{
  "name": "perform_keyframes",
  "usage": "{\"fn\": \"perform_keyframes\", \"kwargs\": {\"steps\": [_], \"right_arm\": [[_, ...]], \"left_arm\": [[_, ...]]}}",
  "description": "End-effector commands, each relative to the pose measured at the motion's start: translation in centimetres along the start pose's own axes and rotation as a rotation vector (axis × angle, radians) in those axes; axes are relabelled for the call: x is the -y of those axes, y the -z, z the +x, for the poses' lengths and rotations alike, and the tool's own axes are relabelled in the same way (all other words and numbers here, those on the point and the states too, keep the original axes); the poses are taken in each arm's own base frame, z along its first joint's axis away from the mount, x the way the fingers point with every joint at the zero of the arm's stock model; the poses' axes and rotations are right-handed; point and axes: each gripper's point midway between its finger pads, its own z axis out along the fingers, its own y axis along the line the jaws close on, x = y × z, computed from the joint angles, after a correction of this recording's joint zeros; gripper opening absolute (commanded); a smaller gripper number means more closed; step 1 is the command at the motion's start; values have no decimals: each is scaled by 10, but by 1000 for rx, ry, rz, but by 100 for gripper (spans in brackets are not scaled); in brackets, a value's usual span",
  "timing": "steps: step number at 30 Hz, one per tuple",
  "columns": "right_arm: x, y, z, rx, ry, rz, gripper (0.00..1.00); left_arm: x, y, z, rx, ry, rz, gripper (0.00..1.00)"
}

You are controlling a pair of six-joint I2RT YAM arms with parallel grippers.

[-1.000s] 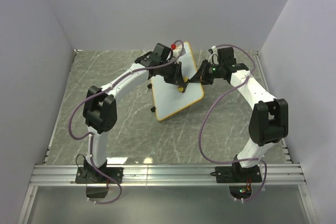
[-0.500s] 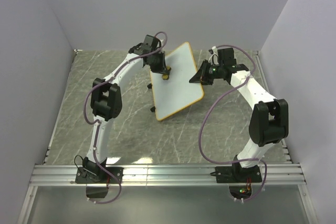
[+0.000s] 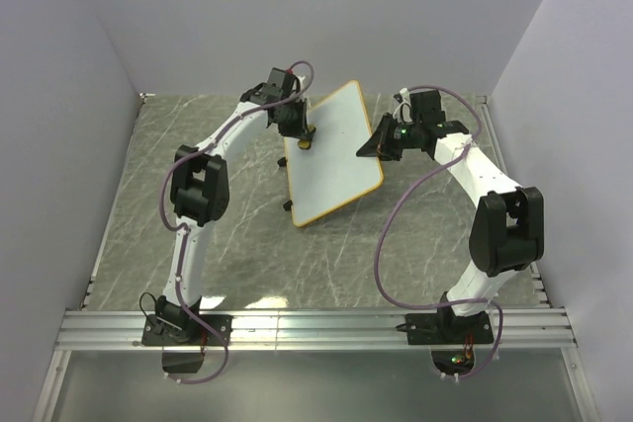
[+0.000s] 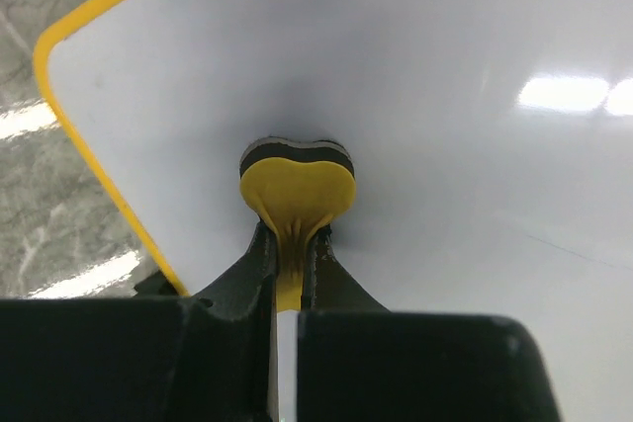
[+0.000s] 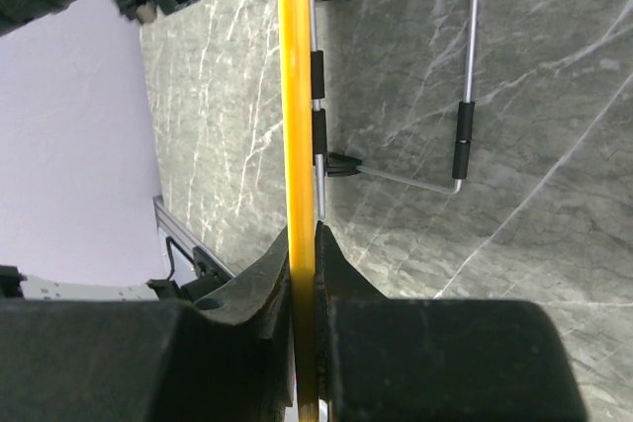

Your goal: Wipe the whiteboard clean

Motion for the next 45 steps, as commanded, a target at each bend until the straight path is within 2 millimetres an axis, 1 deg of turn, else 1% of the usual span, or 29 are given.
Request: {"fn": "perform_keyframes", "kwargs": {"steps": [1, 2, 4, 5, 8, 9, 11, 14, 16, 19, 20, 22, 23, 25, 26, 28, 29, 30, 31, 32, 33, 34, 35, 36, 39, 40, 42, 43, 45], "right_arm": [[16, -9, 54, -168, 6, 69, 0], [17, -9, 54, -169, 4, 71, 0], [16, -9, 55, -168, 7, 68, 0], [16, -9, 54, -167, 7, 69, 0], [18, -10, 55, -169, 7, 72, 0], [18, -10, 55, -169, 6, 73, 0], [18, -10, 56, -168, 6, 72, 0], [18, -10, 57, -161, 6, 66, 0], [18, -9, 59, -160, 2, 65, 0], [20, -9, 62, -162, -3, 64, 0], [20, -8, 62, -157, -3, 61, 0], [20, -8, 65, -159, -5, 59, 0], [20, -8, 66, -160, -3, 57, 0], [21, -7, 68, -161, -5, 55, 0], [22, -7, 70, -163, -6, 56, 0], [23, -6, 73, -170, -7, 57, 0], [25, -6, 74, -172, -7, 59, 0], [25, -6, 75, -174, -6, 62, 0], [24, -4, 75, -173, 3, 60, 0], [24, -3, 76, -176, 4, 61, 0], [24, -2, 76, -173, 10, 67, 0], [24, -1, 76, -170, 18, 69, 0], [24, -1, 76, -171, 21, 72, 0], [25, 0, 76, -170, 22, 72, 0], [26, -1, 77, -171, 16, 73, 0], [25, -2, 77, -172, 14, 72, 0], [25, -3, 76, -169, 16, 68, 0], [25, -3, 76, -171, 13, 69, 0], [22, -3, 73, -166, 16, 63, 0]], "left_arm": [[111, 24, 3, 55, -186, 261, 0], [131, 27, 11, 49, -211, 293, 0], [155, 38, 17, 57, -239, 339, 0], [176, 47, 26, 50, -264, 378, 0], [205, 60, 38, 47, -293, 438, 0], [209, 63, 40, 45, -296, 446, 0], [208, 65, 42, 36, -286, 436, 0], [198, 62, 45, 37, -276, 390, 0], [186, 56, 44, 32, -236, 342, 0], [157, 41, 38, 5, -133, 274, 0], [137, 31, 35, -8, -86, 239, 0], [113, 20, 33, -33, 4, 193, 0], [90, 10, 30, -44, 50, 166, 0], [72, 2, 24, -44, 79, 140, 0], [58, -9, 25, -57, 88, 114, 0], [55, -11, 12, -32, 61, 97, 0], [52, -18, 12, -36, 62, 91, 0], [53, -17, 9, -27, 58, 97, 0], [55, -16, 10, -26, 58, 104, 0], [67, -6, 0, 12, 46, 147, 0], [66, -7, 11, -5, 47, 153, 0], [75, -2, 12, 1, 25, 179, 0], [90, 12, 3, 45, -10, 230, 0], [99, 16, 9, 33, -31, 261, 0], [143, 38, 15, 34, -152, 362, 0], [159, 41, 23, 27, -213, 387, 0], [177, 50, 27, 19, -260, 413, 0], [183, 50, 31, 14, -276, 418, 0], [184, 52, 32, 14, -273, 418, 0]]}}
